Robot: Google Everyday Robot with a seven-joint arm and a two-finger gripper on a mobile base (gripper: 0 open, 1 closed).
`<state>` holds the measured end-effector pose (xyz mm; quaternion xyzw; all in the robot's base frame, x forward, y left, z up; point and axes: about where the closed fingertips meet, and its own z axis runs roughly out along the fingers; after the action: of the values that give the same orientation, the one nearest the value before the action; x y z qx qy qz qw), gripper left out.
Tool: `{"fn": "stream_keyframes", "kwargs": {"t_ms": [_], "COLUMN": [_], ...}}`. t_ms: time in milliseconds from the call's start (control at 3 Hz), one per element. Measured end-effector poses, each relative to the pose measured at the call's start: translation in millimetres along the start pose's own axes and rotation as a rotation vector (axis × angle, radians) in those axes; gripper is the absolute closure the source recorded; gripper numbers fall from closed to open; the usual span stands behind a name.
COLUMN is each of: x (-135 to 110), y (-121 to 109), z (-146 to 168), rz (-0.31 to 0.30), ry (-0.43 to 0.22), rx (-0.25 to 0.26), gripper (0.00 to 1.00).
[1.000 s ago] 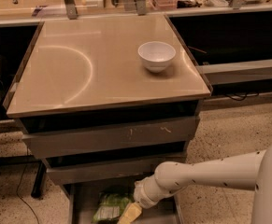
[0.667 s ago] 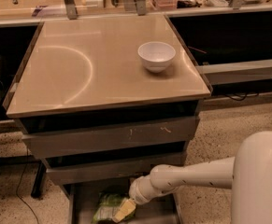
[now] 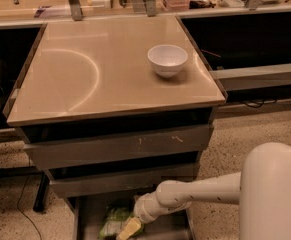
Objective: Pick green rice chip bag from bottom drawer and place on counter
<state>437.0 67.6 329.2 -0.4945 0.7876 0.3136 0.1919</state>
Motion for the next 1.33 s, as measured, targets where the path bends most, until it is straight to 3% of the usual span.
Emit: {"fn": "stream_keyframes", "kwargs": {"t_ms": [333,667,1000,1333], "x": [24.7,25.8,39.8,49.3], "y": [0.0,2.4,-4.0,-28.4], "z": [68.0,74.5,91.6,111.0], "rz": [0.042,0.027,0.028,0.032], "ry": [-0.037,-0.029,0.004,0.004], "rx": [-0.030,-0.031,-0.001,0.076], "gripper": [0.00,0.00,0.00,0.00]}}
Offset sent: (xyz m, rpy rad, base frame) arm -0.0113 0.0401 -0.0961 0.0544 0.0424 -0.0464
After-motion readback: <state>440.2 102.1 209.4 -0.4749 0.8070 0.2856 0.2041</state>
